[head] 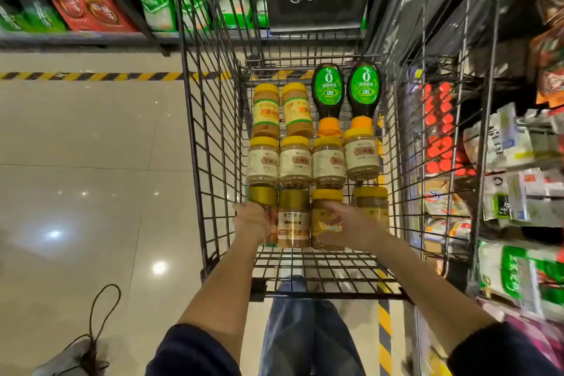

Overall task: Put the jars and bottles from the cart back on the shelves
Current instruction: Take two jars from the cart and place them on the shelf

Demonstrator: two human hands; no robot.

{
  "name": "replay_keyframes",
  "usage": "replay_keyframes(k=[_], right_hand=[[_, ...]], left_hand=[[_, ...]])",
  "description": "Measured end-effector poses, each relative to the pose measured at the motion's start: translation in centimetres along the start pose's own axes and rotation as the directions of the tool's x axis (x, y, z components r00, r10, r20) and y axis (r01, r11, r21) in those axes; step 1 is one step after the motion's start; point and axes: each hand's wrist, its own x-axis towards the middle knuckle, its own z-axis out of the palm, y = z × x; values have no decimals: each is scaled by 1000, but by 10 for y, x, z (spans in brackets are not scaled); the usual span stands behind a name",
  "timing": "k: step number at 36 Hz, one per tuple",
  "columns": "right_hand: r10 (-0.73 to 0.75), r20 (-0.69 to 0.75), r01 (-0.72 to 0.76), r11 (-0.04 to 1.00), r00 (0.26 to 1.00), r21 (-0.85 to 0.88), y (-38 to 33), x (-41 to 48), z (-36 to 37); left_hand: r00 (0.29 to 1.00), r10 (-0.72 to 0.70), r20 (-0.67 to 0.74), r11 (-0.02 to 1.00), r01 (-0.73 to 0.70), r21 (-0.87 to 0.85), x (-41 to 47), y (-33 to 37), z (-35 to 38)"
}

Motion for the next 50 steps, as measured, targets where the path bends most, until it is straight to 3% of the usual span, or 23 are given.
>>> replay_keyframes(k=[2, 7, 14, 20, 23, 26, 30, 37, 44, 50], right_hand=[[0, -7, 0, 1000, 1000, 22, 3, 1, 1], [15, 21, -17, 993, 1000, 118, 3, 3, 3], [123, 108, -150, 944, 986, 293, 3, 16, 12], [118, 92, -136, 964, 989, 228, -9, 20, 13], [130, 4, -130, 991, 992, 25, -11, 26, 18], [238, -47, -239, 970, 970, -33, -9, 34, 28], [333, -30, -333, 943, 943, -8, -12, 44, 37], [324, 36, -317, 939, 945, -132, -22, 54, 52], [347, 151, -355, 934, 926, 30, -18, 68, 66], [384, 156, -407, 897, 910, 172, -17, 75, 68]], left_hand=[[1000, 5, 29, 999, -4, -47, 1, -2, 0], [972, -4, 234, 931, 89, -353, 3, -5, 5], [920, 75, 385, 866, 132, -482, 2, -4, -2], [904, 175, 391, 868, 46, -494, -10, 2, -14], [922, 184, 340, 904, -23, -428, -18, 4, -19], [922, 206, 328, 921, -69, -384, -30, 6, -28], [902, 286, 323, 895, -132, -425, -50, 10, -49], [876, 418, 241, 789, -218, -575, -85, 13, -85], [857, 459, 234, 739, -223, -636, -88, 8, -99], [844, 479, 241, 727, -228, -647, -88, 12, -112]])
